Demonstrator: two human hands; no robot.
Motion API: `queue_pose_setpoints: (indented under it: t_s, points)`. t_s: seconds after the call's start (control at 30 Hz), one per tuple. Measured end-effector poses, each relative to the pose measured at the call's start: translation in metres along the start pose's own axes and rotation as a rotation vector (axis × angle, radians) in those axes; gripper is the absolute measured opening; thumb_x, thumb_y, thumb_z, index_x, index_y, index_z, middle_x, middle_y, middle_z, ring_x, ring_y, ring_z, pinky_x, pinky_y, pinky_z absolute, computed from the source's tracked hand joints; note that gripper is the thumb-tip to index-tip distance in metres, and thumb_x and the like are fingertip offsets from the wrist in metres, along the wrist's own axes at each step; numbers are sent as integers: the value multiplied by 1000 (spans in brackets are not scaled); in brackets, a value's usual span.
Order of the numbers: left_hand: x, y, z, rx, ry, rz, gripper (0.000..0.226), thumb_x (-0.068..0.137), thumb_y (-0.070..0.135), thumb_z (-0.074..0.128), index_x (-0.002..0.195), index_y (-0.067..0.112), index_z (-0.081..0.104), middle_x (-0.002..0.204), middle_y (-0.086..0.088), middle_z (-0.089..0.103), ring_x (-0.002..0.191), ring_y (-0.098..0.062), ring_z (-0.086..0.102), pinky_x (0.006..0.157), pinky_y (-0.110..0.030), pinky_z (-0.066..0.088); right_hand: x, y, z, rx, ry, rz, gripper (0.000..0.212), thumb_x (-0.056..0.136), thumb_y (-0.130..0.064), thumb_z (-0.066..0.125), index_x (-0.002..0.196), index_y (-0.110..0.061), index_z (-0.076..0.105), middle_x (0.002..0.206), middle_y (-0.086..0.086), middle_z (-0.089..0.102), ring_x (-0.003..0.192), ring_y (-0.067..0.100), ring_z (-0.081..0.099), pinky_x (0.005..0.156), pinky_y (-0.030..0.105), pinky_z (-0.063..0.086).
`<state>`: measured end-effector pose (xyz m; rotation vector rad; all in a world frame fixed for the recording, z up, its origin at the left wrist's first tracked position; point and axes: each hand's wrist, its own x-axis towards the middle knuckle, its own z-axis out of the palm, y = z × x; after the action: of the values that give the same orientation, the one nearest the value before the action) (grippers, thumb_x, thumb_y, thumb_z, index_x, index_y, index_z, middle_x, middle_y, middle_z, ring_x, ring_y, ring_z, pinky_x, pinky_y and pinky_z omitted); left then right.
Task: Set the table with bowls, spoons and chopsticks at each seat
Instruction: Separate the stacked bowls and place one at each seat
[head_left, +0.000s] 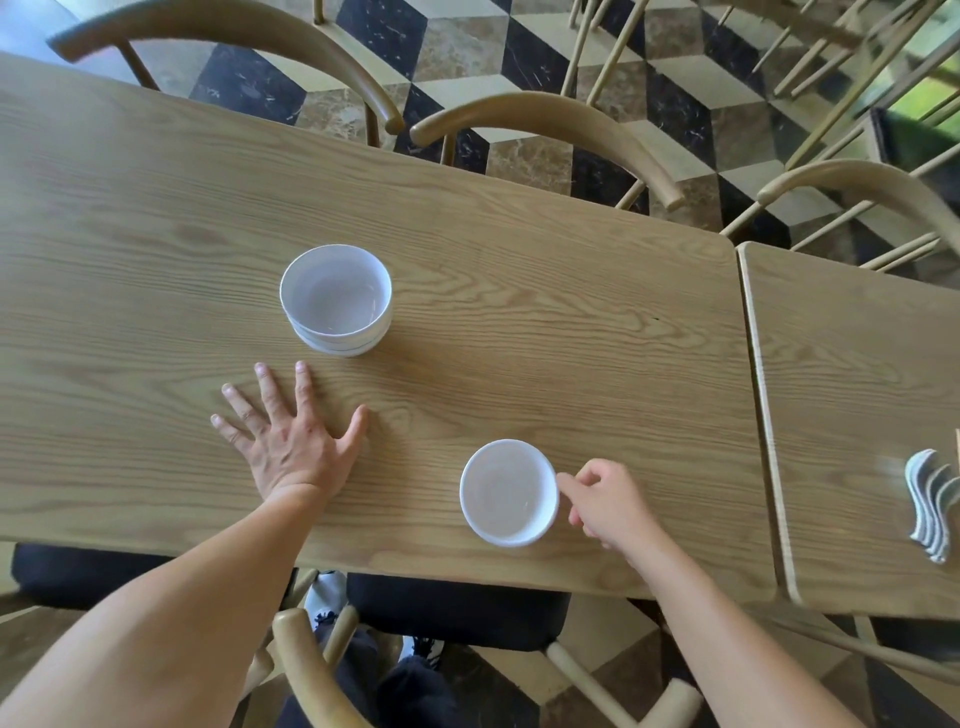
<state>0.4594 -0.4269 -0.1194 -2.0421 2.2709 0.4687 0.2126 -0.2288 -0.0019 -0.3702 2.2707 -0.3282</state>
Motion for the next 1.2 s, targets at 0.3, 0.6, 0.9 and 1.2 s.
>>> queue_pose_setpoints:
  t_s: [0.3,0.6,0.9,1.2]
  points:
    - [3,0,3,3,5,-9,102,76,91,20,158,31,9,168,-12,-2,149,-45,-18,116,-65,-14,8,-154,24,125,-127,-292,21,86,-36,57,76,-18,55,52,-2,65,30,10,39,35,18,29]
    - [5,-3,12,-3,58,13,101,76,89,28,156,28,23,167,-14,11,150,-47,-9,117,-66,-8,25,-244,66,158,-164,-286,37,92,-49,53,77,-16,47,64,10,68,26,12,38,32,15,26]
    - [7,-3,10,6,60,6,101,75,88,33,156,28,24,166,-14,11,150,-48,-10,116,-64,-12,37,-258,70,-45,-139,-413,28,85,-13,43,57,-13,48,47,4,65,31,18,41,32,15,29]
    - [5,-3,7,10,23,-16,102,75,90,28,158,31,17,168,-12,5,150,-45,-15,117,-66,-8,35,-260,32,359,-176,-448,27,87,-10,45,60,-12,45,44,6,59,25,13,33,33,14,22]
